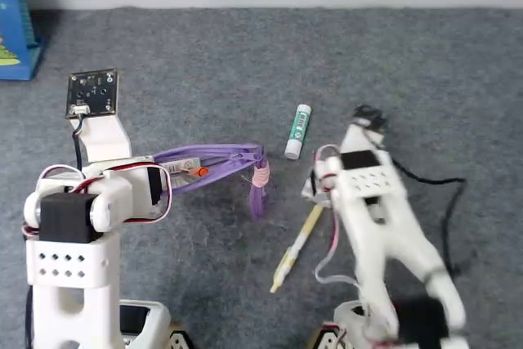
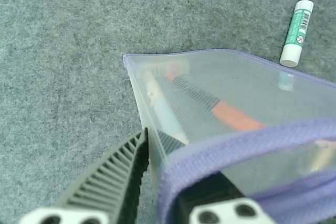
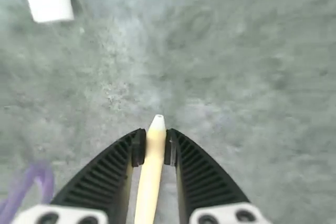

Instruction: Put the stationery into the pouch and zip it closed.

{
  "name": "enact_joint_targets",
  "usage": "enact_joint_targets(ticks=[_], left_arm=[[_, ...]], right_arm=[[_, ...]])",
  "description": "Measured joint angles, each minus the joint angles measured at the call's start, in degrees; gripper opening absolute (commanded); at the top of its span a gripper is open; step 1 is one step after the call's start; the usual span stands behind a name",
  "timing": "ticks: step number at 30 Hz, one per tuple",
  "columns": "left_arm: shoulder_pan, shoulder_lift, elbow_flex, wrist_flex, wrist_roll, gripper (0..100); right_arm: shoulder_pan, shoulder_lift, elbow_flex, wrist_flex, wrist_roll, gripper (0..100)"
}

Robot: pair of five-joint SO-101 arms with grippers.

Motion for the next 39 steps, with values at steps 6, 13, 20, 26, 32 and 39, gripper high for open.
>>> enact_joint_targets(ticks=[6, 13, 20, 26, 32, 39], left_arm=[[0.0, 0.0, 0.0, 0.0, 0.0, 1], [0.0, 0.0, 0.0, 0.0, 0.0, 1], [0.0, 0.0, 0.0, 0.0, 0.0, 1], [0.0, 0.0, 0.0, 0.0, 0.0, 1], [0.0, 0.0, 0.0, 0.0, 0.0, 1], [0.0, 0.0, 0.0, 0.0, 0.0, 1]], right_arm=[[0.18, -22.33, 0.0, 8.18, 3.96, 0.8], [-6.86, -45.89, 0.09, 12.57, 4.4, 0.8], [-14.77, -62.77, 0.0, 4.66, 7.38, 0.8], [-15.38, -66.02, 0.0, -6.95, 10.2, 0.8], [-19.69, -66.37, 0.0, -21.01, 10.29, 0.8], [-24.09, -62.86, 2.29, -36.75, 10.55, 0.8]])
